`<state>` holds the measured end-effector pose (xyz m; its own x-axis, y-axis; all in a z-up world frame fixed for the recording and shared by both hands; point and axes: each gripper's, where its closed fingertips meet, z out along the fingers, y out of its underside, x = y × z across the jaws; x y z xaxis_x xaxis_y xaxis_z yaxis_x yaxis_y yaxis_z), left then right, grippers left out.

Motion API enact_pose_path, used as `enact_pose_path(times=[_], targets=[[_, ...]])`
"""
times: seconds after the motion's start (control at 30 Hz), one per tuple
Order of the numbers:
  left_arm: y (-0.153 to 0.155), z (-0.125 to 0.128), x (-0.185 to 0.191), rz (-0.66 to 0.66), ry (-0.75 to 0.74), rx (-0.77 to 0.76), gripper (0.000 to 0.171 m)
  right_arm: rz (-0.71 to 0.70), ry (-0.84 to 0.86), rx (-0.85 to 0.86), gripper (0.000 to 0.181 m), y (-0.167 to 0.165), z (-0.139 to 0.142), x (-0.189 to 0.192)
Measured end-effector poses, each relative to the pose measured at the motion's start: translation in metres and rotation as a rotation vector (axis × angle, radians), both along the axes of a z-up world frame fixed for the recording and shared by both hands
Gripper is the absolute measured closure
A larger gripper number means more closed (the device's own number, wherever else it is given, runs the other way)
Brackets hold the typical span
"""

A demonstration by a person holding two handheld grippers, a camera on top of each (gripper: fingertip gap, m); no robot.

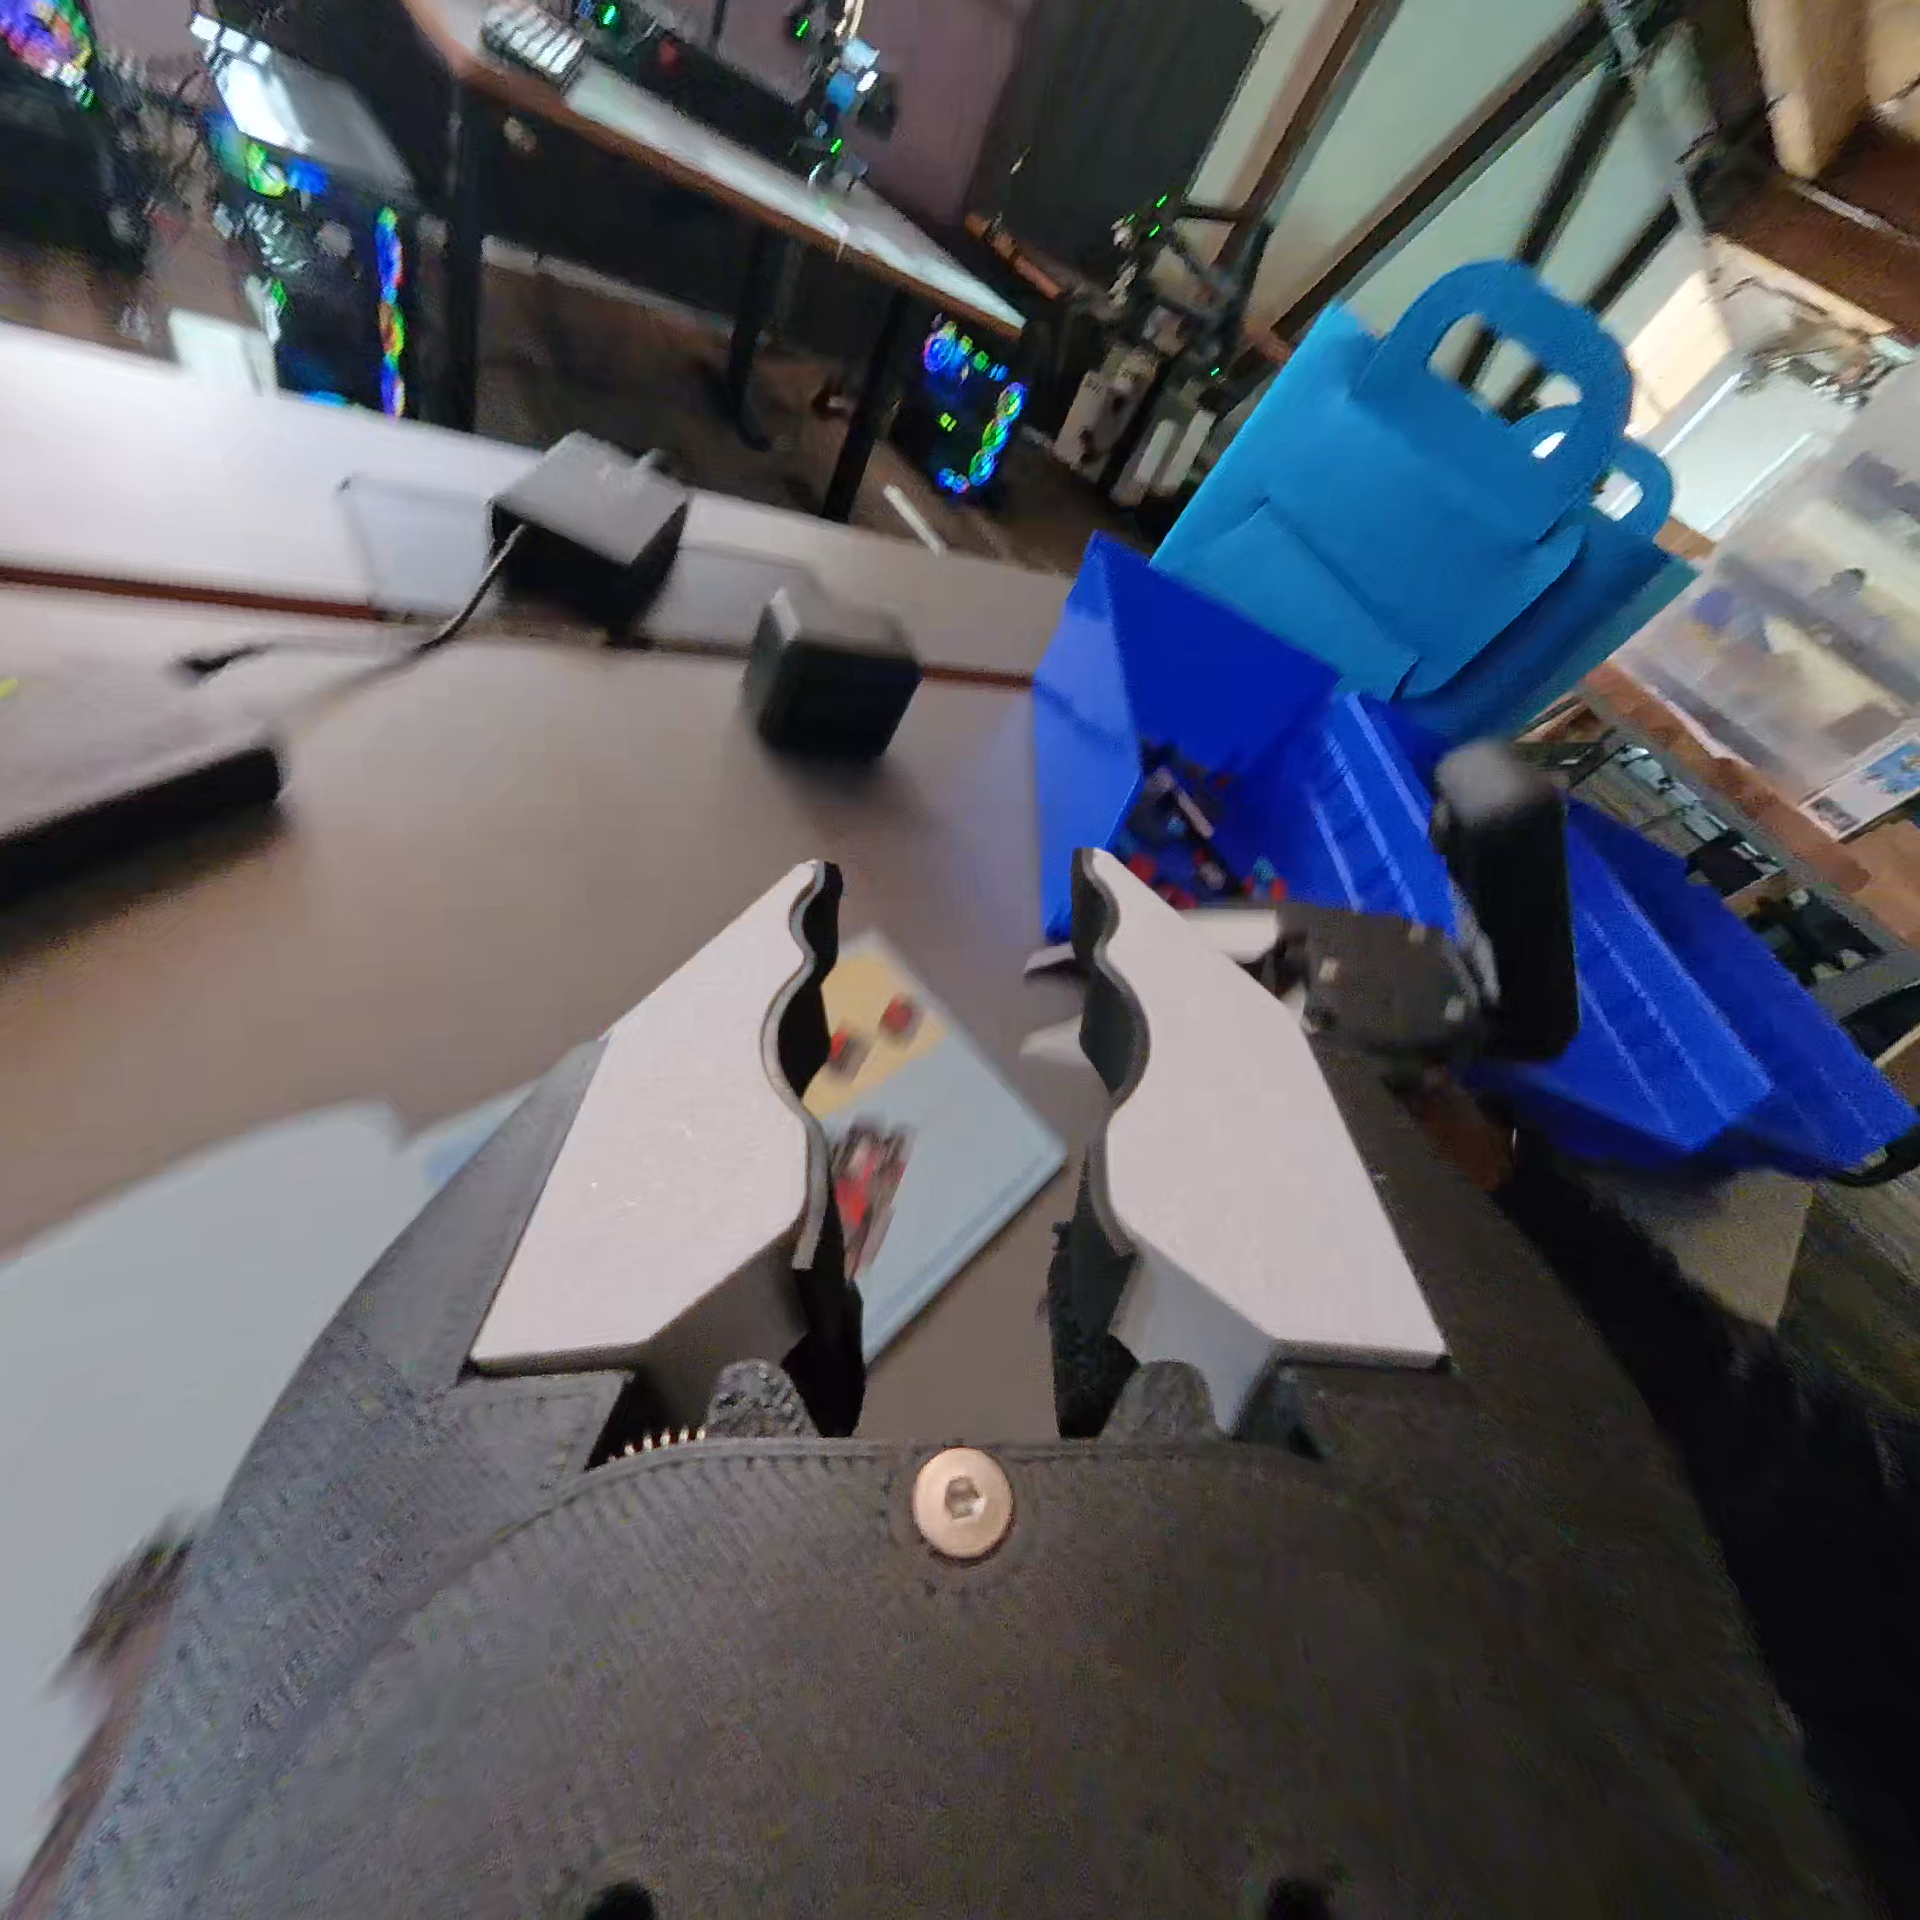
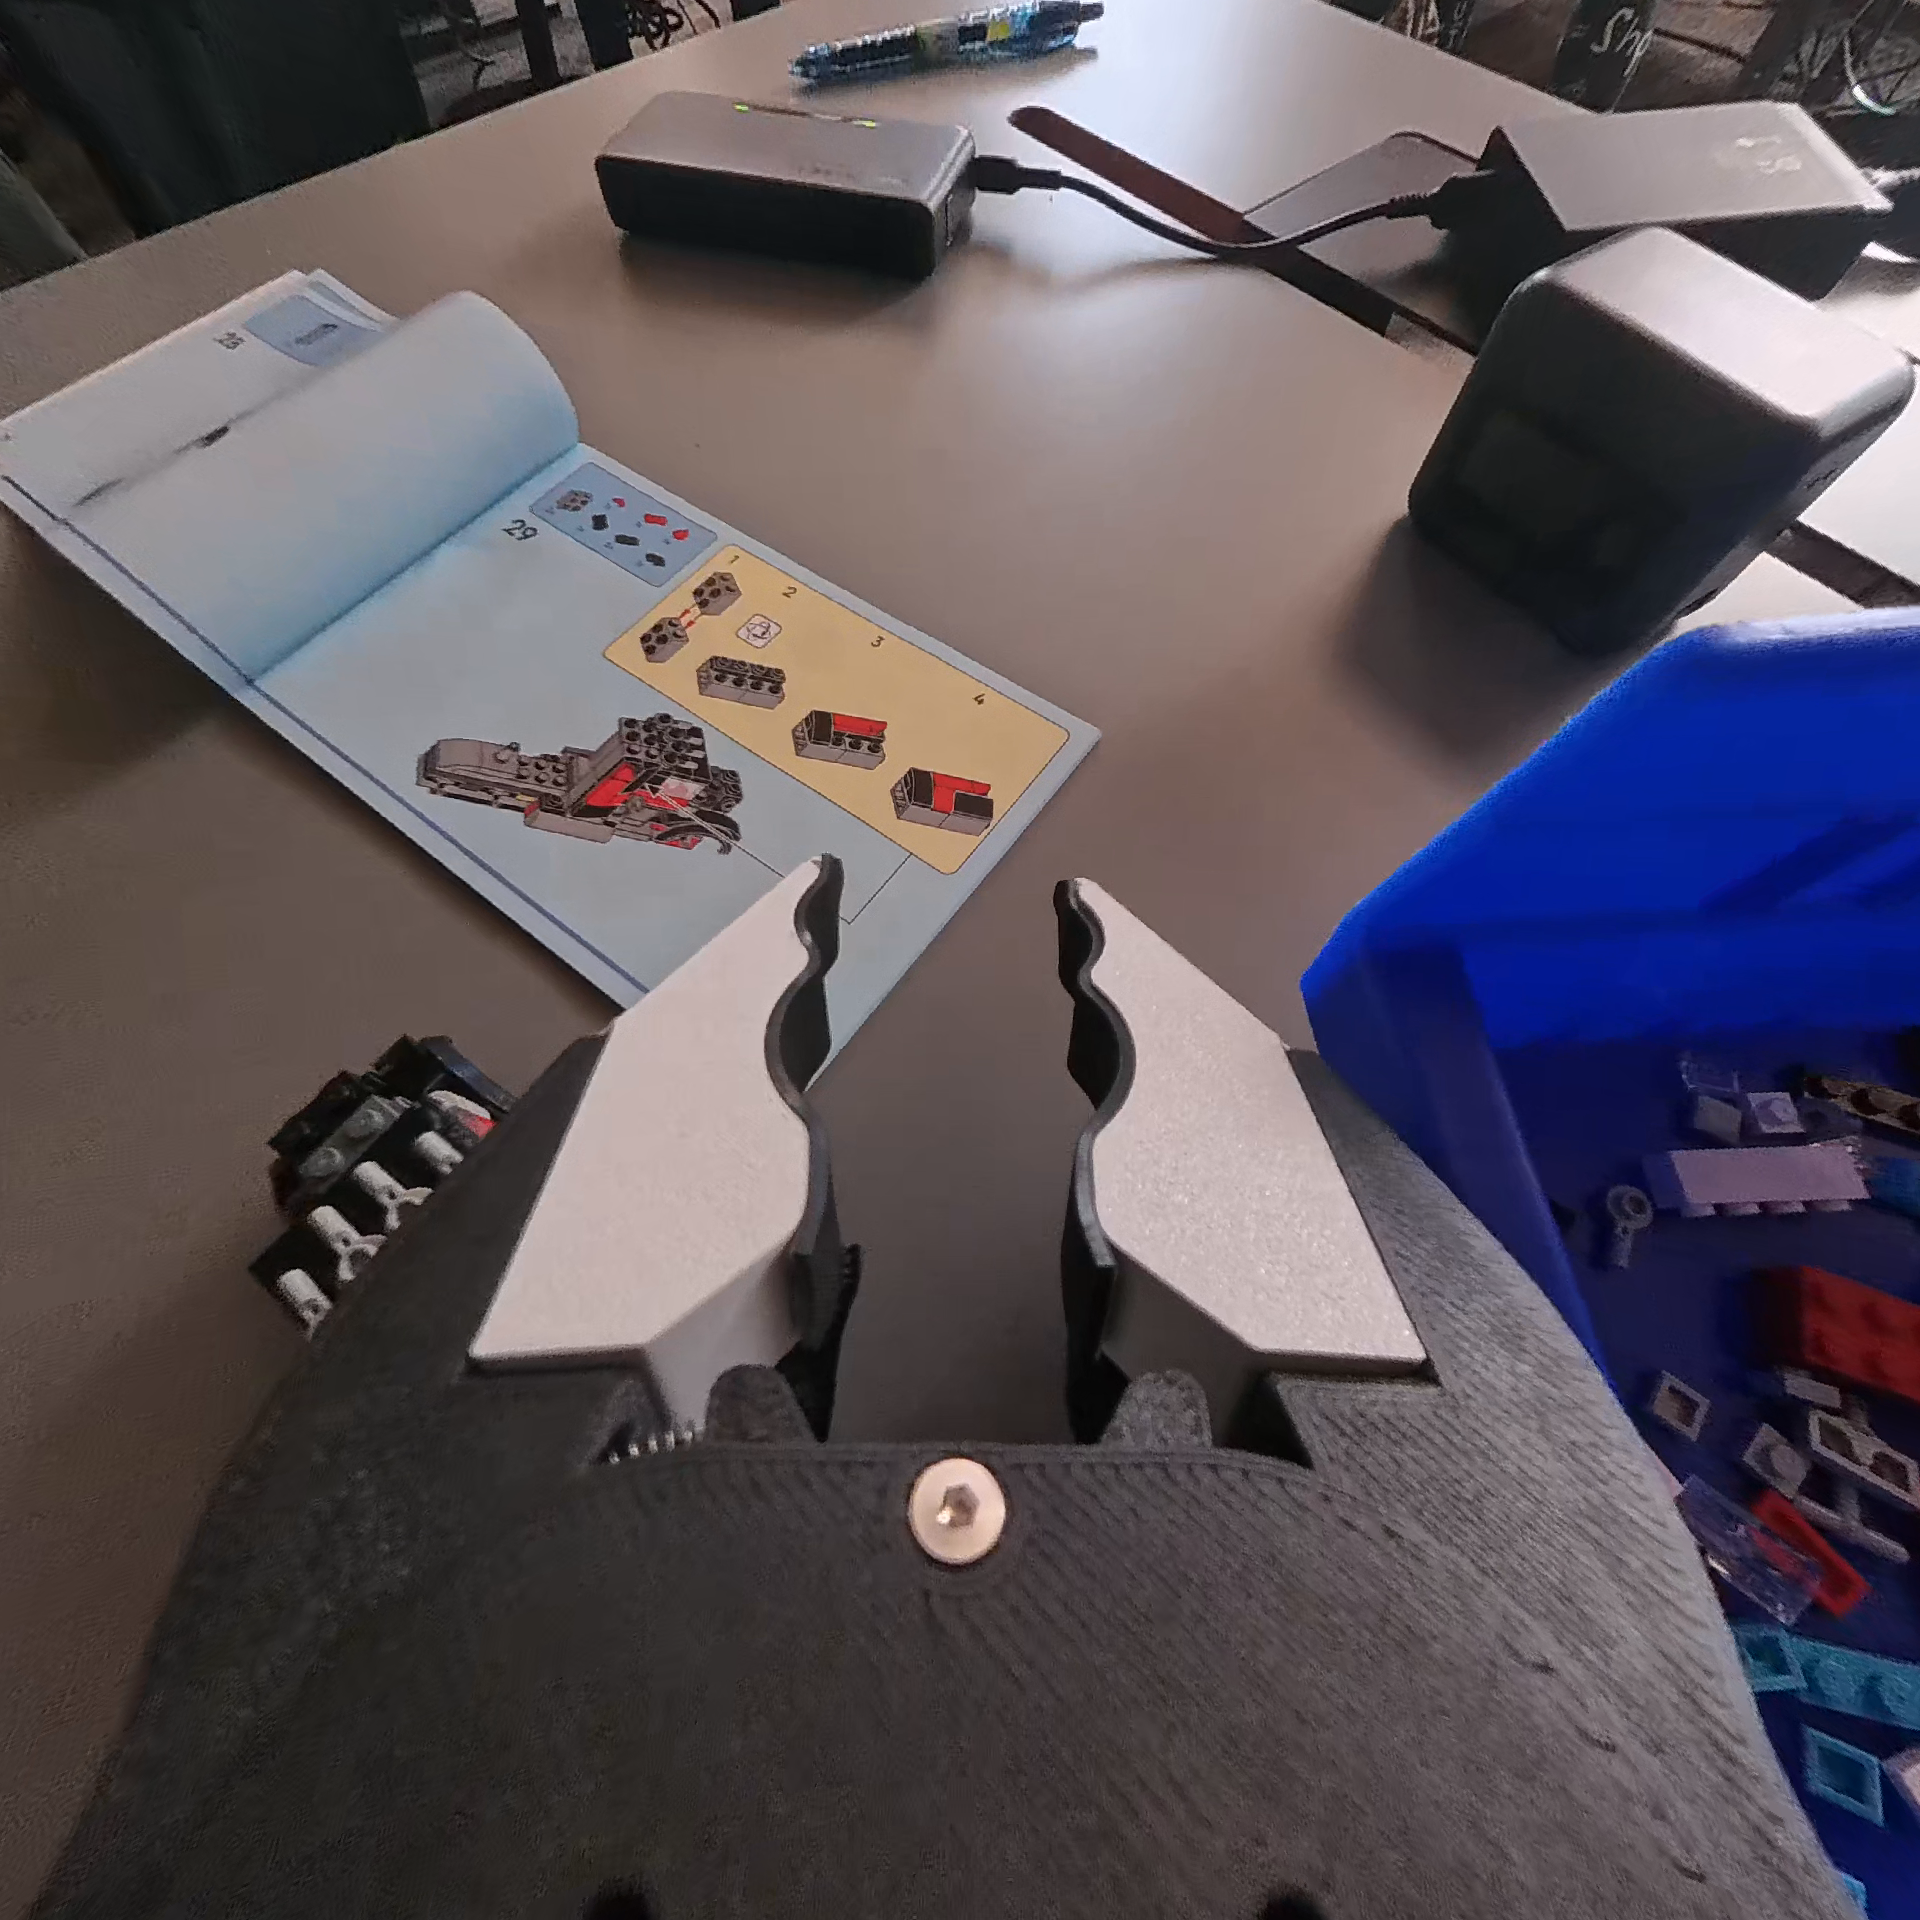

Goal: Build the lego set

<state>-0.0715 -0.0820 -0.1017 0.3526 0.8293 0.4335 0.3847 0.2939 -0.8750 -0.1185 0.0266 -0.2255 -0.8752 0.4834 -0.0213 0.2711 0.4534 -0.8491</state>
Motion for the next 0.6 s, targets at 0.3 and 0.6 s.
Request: enact_pose_path(times=[0.3,0.6], targets=[[0.082,-0.045,-0.090,-0.095,-0.047,0.072,0.116,-0.038,-0.009,-0.076,0.138,0.006,0.009,-0.005],[0.087,-0.057,-0.082,-0.162,-0.019,0.117,0.120,-0.027,0.010,-0.077,0.140,0.005,0.010,-0.002]])
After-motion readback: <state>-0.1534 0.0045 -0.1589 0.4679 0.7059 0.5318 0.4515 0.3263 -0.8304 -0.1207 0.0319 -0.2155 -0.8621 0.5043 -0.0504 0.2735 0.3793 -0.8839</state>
